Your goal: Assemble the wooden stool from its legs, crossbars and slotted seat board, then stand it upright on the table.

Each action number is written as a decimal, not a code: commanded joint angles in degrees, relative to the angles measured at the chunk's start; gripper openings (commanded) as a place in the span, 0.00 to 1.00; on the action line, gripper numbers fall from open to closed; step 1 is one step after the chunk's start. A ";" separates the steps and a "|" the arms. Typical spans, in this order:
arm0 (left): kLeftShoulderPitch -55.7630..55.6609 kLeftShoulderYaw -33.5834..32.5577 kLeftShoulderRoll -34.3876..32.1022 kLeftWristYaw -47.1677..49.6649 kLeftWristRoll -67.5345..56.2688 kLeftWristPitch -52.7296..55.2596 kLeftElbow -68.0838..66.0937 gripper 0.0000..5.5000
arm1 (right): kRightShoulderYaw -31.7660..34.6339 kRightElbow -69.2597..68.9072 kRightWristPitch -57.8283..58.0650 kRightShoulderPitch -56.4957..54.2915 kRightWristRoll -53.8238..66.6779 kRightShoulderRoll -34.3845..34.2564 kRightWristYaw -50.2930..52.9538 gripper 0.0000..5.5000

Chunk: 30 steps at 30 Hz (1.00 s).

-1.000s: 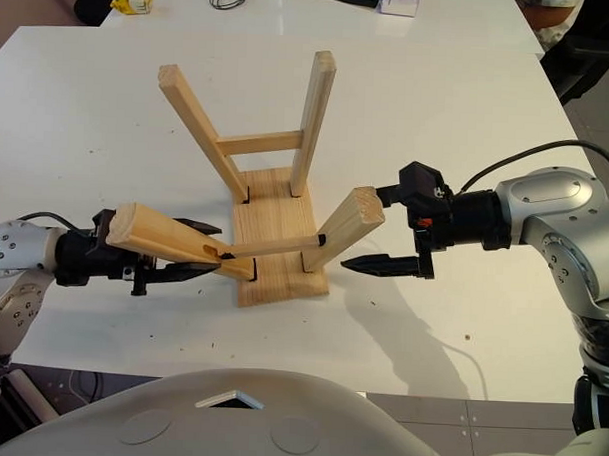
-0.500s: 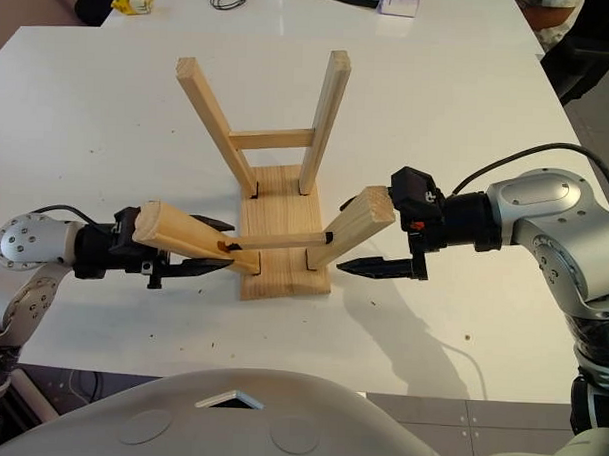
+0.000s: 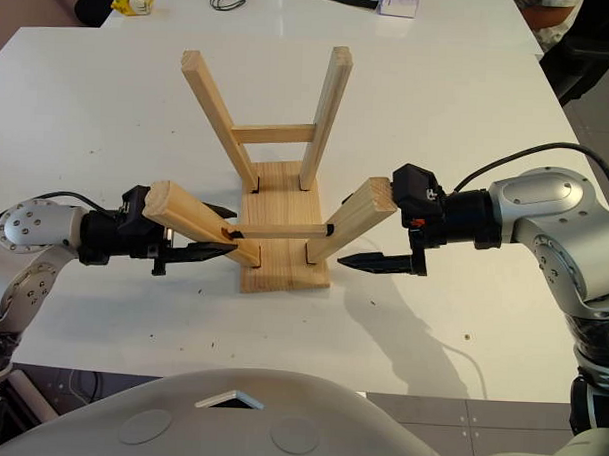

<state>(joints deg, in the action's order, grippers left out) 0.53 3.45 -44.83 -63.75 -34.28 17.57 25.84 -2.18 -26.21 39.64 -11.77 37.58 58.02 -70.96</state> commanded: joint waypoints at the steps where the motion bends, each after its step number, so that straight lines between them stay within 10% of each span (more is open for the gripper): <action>1: 0.64 2.15 -2.15 1.89 2.97 5.47 -1.11 0.37 | -2.16 -1.14 -0.52 -0.22 -0.71 -1.26 0.15 0.86; 30: 0.21 2.72 -5.45 -5.71 3.69 0.93 -8.92 0.37 | -4.92 -0.24 -2.48 -2.50 -1.73 -3.47 -2.98 0.86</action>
<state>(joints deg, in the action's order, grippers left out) -1.83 3.69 -47.06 -68.98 -36.20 15.65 19.51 -5.14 -26.21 38.51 -13.44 37.59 55.10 -73.60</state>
